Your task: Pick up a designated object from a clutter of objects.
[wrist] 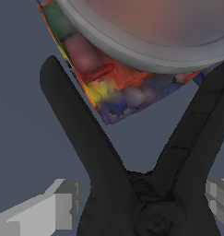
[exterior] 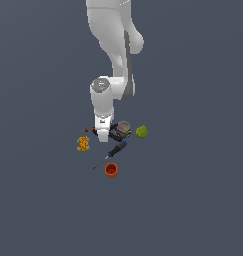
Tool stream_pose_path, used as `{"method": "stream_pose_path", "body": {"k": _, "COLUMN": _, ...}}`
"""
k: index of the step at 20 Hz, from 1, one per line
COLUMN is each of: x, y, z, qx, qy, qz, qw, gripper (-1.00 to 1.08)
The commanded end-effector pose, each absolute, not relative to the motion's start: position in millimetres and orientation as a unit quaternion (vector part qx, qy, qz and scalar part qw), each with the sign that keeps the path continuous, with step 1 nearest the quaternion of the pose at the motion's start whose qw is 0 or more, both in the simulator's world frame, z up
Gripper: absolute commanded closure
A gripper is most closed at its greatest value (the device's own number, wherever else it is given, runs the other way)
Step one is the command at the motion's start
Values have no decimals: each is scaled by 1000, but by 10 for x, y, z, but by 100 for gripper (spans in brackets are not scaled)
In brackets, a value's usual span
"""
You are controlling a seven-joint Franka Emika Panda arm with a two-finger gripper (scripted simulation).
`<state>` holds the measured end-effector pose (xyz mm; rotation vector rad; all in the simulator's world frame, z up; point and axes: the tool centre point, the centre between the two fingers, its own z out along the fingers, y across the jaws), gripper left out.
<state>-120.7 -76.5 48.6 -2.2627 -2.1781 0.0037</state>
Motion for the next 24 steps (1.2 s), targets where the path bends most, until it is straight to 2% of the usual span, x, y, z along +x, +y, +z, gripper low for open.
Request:
{"method": "stream_pose_path", "body": {"k": 1, "x": -1146, "y": -702, "z": 617, "qx": -720, "qy": -694, "qz": 0, "qw": -1, "gripper": 108}}
{"method": "stream_pose_path", "body": {"k": 24, "x": -399, "y": 138, "z": 2411, "qx": -719, "qy": -695, "qz": -2, "qw": 2, "gripper": 108}}
